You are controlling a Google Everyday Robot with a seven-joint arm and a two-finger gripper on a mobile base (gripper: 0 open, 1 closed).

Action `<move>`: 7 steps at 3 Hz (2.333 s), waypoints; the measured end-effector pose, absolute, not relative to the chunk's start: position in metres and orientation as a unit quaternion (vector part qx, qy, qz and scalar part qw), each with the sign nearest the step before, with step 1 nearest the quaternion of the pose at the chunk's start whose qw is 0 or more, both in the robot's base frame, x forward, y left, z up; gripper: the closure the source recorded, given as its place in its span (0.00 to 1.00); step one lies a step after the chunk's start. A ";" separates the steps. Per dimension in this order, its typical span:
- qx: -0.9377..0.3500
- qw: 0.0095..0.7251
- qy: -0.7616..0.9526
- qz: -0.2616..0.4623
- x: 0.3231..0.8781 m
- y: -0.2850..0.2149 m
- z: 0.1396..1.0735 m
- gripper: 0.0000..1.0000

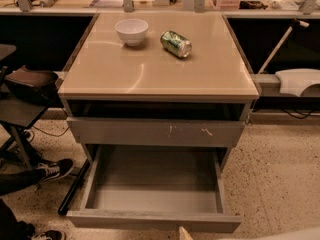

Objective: Close middle drawer

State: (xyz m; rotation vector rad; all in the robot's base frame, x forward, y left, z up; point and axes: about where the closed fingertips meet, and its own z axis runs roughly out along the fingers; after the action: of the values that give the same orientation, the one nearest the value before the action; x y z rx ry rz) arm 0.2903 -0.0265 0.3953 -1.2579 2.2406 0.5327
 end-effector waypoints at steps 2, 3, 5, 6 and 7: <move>-0.441 0.280 0.828 0.204 0.322 -0.010 0.413 0.00; -0.446 0.284 0.817 0.229 0.345 0.001 0.412 0.00; -0.457 0.295 0.802 0.247 0.377 0.024 0.433 0.00; -0.466 0.300 0.793 0.254 0.411 0.053 0.454 0.00; -0.492 0.301 0.773 0.263 0.421 0.091 0.462 0.00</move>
Offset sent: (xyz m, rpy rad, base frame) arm 0.0300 0.0164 0.0164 0.0422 -0.0216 -0.0405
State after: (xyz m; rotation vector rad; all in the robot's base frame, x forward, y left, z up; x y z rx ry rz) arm 0.4213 0.0907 0.4622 -1.3062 2.0508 0.6989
